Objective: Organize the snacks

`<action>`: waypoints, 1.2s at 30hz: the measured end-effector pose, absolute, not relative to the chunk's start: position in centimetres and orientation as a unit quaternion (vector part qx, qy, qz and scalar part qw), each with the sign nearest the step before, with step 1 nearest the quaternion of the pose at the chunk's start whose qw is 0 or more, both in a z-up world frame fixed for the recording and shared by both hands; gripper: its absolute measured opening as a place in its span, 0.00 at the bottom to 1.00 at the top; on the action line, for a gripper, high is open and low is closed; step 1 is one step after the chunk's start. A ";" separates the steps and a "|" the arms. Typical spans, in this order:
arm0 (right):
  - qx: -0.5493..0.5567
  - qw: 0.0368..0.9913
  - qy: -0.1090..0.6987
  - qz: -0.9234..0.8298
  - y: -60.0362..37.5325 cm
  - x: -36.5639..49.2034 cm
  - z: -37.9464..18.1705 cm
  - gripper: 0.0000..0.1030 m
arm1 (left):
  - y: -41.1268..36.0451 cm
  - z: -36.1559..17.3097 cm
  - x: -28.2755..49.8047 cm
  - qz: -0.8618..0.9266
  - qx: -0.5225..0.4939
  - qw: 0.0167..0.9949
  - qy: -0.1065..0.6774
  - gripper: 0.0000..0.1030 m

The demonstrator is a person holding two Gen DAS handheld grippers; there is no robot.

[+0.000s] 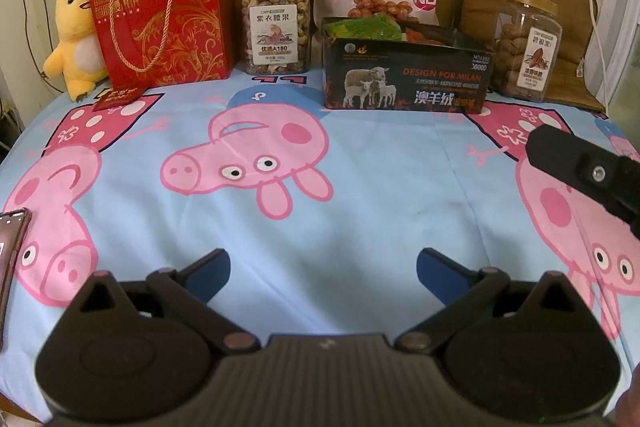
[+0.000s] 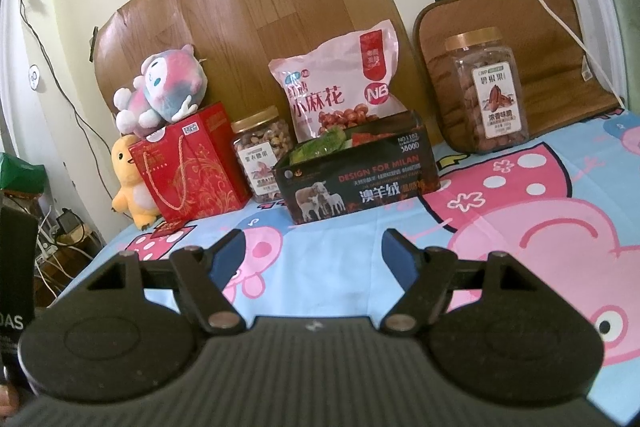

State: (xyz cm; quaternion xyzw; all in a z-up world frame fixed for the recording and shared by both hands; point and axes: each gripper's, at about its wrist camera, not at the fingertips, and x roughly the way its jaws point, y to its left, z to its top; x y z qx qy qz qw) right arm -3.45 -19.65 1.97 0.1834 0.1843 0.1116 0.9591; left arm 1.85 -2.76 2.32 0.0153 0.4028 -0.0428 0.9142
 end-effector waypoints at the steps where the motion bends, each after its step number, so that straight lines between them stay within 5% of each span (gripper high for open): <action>1: 0.184 0.959 0.184 0.112 -19.6 -3.4 2.0 0.75 | -2.8 2.3 1.9 -0.043 0.015 0.914 0.403 1.00; 36: 0.182 0.959 0.187 0.112 -19.6 -3.2 1.8 0.75 | -2.8 2.1 2.3 -0.044 0.013 0.914 0.404 1.00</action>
